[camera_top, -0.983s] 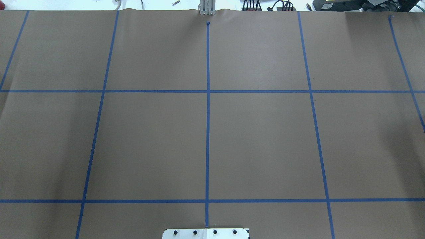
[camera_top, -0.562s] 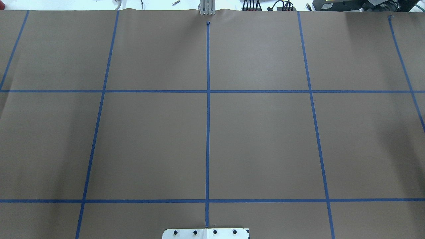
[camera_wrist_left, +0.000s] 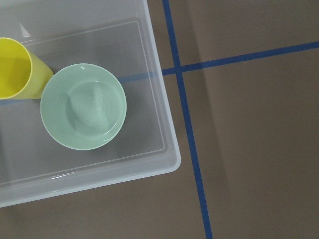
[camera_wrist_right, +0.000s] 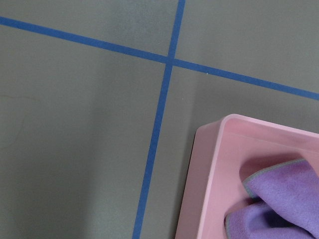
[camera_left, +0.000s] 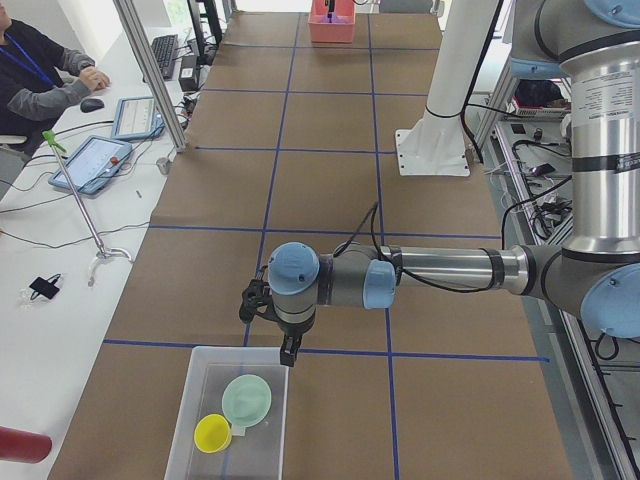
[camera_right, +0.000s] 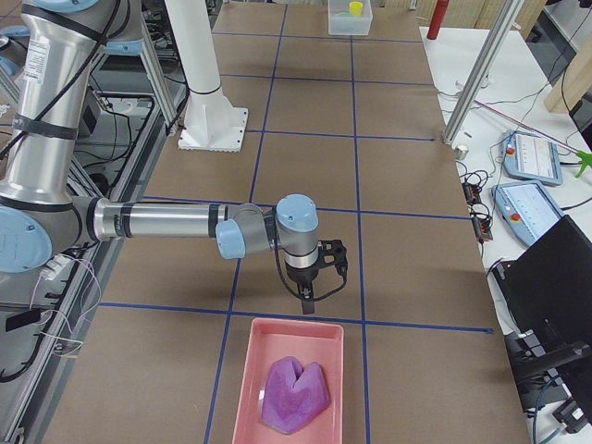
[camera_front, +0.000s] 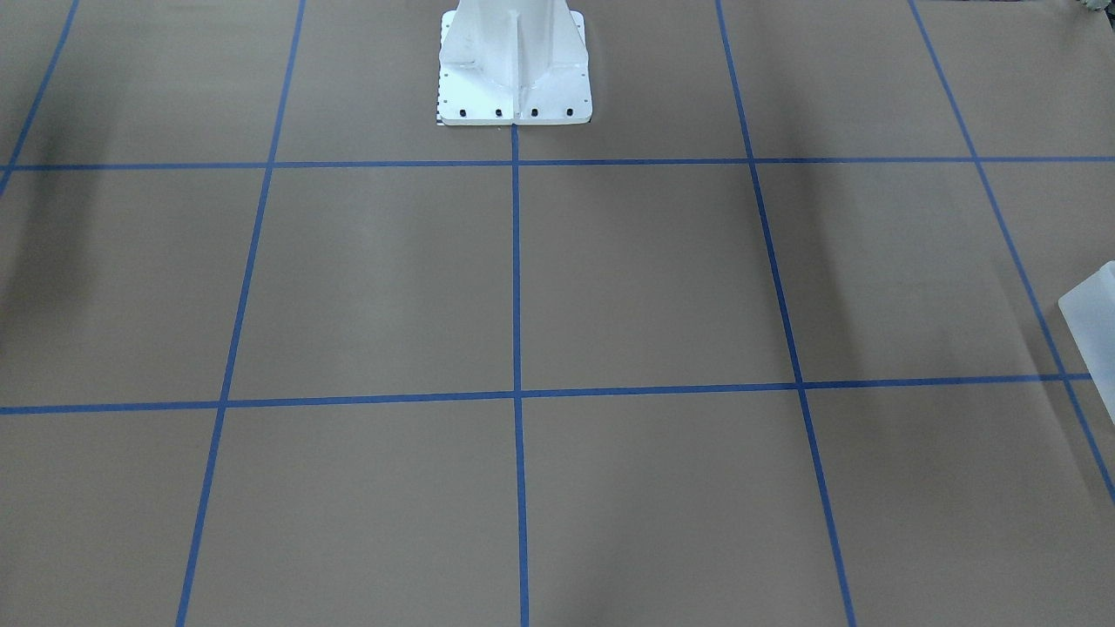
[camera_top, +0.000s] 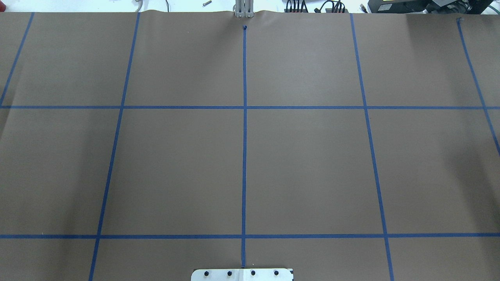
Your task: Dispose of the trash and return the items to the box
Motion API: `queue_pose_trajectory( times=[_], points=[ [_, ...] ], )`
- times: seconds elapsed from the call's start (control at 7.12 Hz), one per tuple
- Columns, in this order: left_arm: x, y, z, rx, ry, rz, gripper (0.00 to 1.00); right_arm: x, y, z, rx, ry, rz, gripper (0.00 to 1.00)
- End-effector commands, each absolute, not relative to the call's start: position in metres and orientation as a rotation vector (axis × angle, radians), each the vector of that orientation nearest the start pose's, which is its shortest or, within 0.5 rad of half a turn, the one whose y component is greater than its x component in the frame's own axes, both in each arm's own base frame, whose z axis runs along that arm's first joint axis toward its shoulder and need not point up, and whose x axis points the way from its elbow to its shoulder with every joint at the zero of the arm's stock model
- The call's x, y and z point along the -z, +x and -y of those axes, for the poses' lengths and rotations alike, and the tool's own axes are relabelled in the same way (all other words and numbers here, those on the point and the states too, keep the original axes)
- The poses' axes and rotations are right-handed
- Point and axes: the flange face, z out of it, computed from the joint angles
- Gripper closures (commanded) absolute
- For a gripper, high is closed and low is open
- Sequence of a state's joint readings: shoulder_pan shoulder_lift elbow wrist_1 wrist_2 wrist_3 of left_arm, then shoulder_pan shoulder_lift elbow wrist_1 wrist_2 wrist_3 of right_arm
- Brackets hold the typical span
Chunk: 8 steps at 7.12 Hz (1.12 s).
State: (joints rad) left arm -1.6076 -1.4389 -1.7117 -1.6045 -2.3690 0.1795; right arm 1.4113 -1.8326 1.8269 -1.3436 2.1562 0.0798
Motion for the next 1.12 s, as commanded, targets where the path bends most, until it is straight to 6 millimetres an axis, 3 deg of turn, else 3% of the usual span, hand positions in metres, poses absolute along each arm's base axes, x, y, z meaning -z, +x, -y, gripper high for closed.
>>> queue_pose_trajectory(
  times=[0.0, 0.98],
  points=[
    [-0.6477, -0.0781, 0.4360, -0.149, 0.122, -0.790, 0.01, -0.6344, 0.0142, 0.4049, 0.142, 0.145, 0.604, 0.00],
    [-0.6503, -0.0777, 0.4344, -0.148, 0.115, -0.786, 0.01, -0.6251, 0.0080, 0.4046, 0.153, 0.144, 0.688, 0.00]
  ],
)
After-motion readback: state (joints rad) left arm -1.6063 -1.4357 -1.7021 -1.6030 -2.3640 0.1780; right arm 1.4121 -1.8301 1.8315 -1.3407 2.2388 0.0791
